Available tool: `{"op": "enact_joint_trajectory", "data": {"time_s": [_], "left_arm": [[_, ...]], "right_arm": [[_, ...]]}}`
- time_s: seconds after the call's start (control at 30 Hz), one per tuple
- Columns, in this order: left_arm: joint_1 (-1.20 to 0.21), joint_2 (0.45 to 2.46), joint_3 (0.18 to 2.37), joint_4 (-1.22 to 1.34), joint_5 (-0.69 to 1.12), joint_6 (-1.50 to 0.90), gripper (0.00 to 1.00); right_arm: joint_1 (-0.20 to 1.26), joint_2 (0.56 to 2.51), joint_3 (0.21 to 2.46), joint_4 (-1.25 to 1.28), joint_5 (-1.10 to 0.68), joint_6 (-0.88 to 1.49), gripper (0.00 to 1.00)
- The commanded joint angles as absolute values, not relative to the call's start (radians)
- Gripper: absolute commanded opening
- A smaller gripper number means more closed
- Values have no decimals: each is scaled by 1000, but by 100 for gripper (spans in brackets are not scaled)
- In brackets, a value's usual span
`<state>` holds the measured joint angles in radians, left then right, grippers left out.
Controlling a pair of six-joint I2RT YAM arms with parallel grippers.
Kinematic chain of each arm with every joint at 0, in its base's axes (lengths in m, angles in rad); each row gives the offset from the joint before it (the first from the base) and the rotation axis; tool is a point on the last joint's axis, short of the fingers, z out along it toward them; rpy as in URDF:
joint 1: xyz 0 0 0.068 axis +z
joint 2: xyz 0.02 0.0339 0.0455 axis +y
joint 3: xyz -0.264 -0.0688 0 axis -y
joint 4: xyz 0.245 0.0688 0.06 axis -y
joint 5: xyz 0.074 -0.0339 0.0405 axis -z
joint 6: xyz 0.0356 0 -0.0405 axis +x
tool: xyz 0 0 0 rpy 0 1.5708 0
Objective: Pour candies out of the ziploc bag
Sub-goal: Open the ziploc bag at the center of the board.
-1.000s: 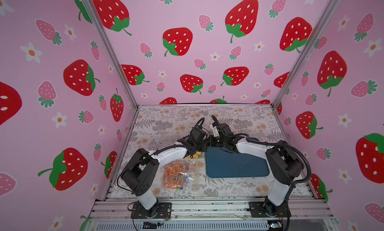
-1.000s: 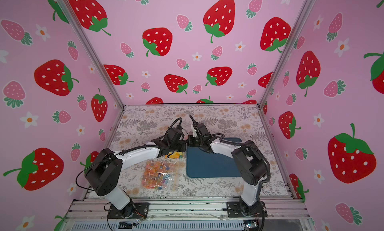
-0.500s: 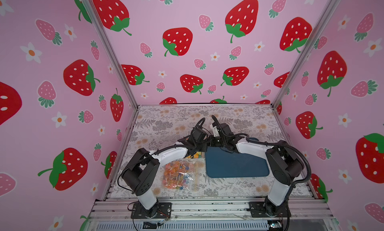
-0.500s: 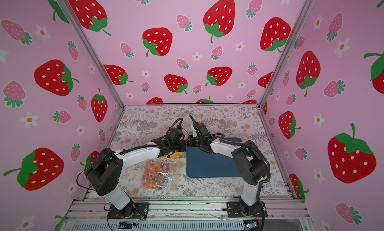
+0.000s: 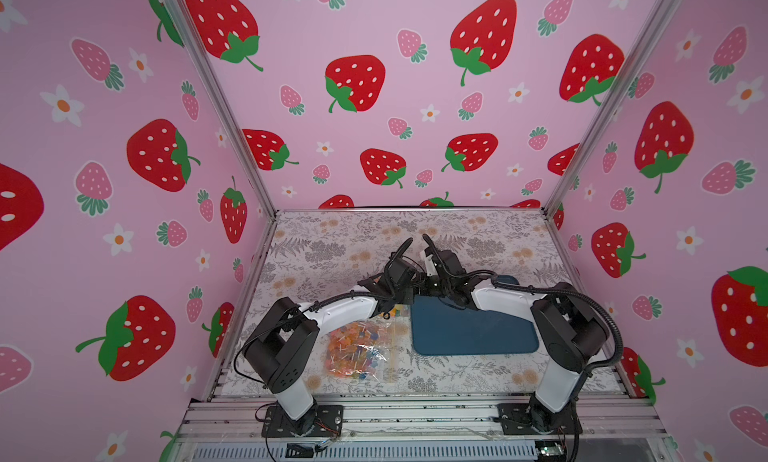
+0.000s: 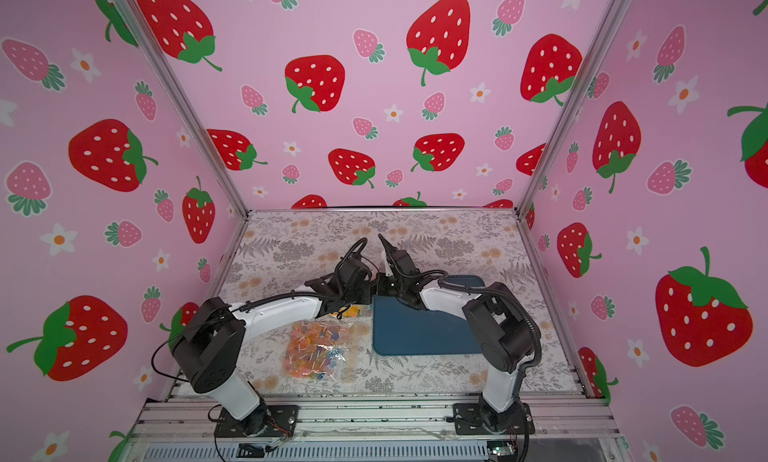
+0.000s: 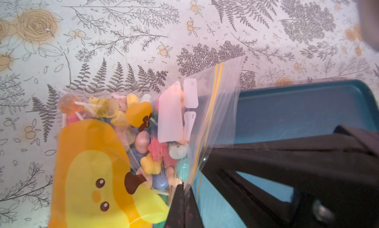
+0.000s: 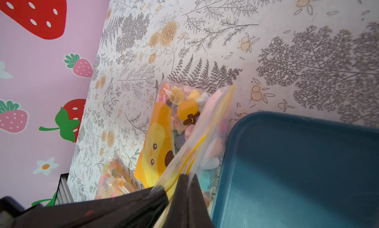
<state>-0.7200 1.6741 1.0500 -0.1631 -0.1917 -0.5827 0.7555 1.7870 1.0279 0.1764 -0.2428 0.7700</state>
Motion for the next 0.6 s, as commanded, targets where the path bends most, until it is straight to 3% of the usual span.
{"op": "enact_joint_trajectory", "data": {"time_s": [0.0,0.57], "left_arm": [[-695,1629,1037,-186,-355,-613,0],[-694,1555,1019,-169,-304,-603,0]], "right_arm": [[749,1756,992,106,-184,787,0],[747,1710,993,89,-200,751,0]]}}
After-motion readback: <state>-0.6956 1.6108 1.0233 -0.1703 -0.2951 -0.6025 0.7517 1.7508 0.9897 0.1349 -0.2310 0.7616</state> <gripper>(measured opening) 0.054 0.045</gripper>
